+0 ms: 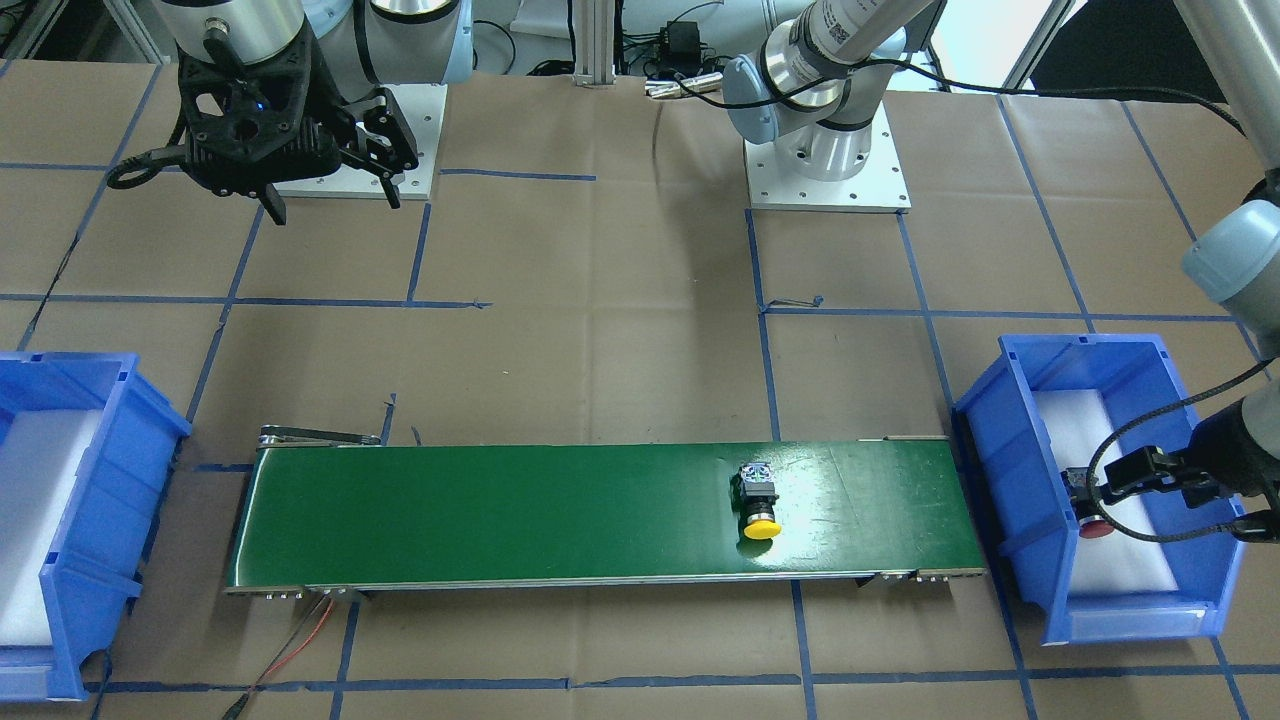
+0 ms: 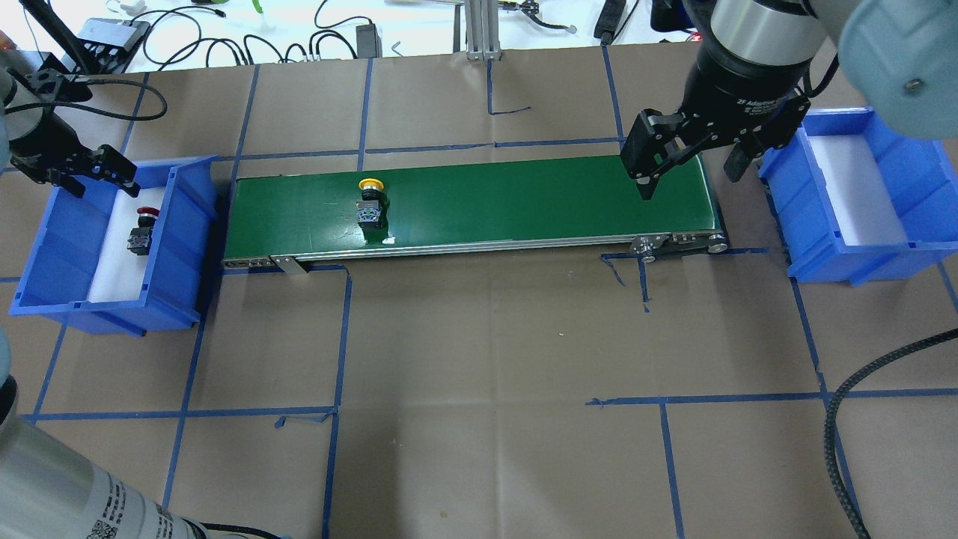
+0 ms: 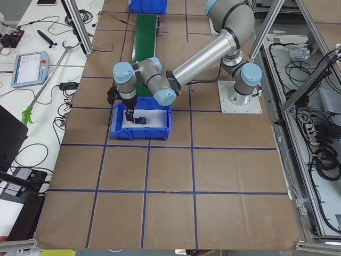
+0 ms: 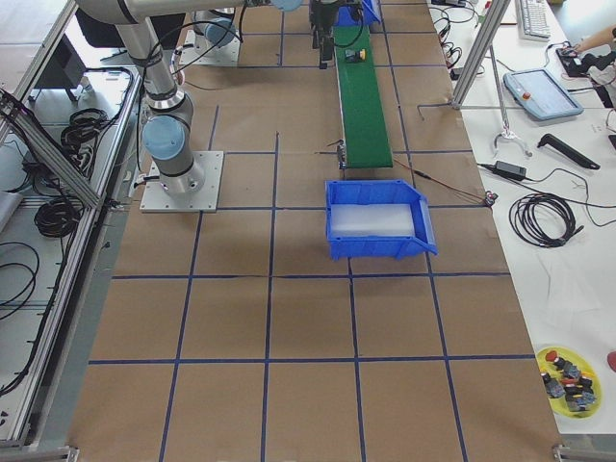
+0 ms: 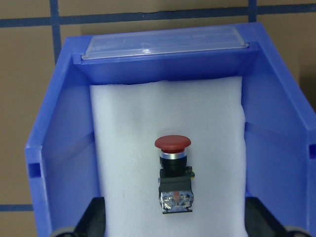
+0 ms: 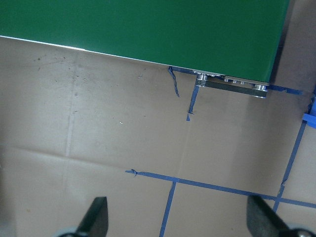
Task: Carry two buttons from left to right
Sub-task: 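Lower the left gripper into the bin and grasp the red button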
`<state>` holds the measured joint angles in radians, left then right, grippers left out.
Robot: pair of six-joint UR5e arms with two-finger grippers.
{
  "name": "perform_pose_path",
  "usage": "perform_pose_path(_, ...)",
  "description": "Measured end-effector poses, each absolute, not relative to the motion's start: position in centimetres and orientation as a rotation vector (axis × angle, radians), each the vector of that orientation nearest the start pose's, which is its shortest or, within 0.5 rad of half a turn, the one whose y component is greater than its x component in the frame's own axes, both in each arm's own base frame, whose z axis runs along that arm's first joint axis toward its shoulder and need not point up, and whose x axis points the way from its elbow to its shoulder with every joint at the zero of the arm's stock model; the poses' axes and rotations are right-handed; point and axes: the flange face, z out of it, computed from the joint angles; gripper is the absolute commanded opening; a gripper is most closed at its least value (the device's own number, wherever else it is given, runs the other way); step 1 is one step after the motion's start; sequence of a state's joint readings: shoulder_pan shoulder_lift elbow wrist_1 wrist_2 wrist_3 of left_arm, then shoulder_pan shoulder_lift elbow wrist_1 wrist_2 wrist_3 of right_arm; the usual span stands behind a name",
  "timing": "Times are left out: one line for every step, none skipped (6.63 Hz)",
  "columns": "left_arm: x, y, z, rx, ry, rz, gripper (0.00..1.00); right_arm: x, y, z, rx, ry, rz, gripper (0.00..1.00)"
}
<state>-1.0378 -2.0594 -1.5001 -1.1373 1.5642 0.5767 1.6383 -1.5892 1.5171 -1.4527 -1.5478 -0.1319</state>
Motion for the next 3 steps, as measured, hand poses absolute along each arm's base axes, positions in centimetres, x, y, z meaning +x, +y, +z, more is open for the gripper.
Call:
perform_pose_path(21.9, -63.5, 26.3, 0.069, 3.140, -0.024, 0.99, 16.8, -46.8, 51.2, -0.309, 3.101, 0.070, 1.00)
perform_pose_path(21.5, -62.9, 24.6, 0.068, 3.138, -0.029, 0.99, 16.8, -46.8, 51.2, -0.309, 3.101, 0.071, 1.00)
perform_pose_path(21.1, -62.3, 23.4, 0.068, 3.136, -0.035, 0.99, 16.8, -46.8, 51.1, -0.309, 3.101, 0.071, 1.00)
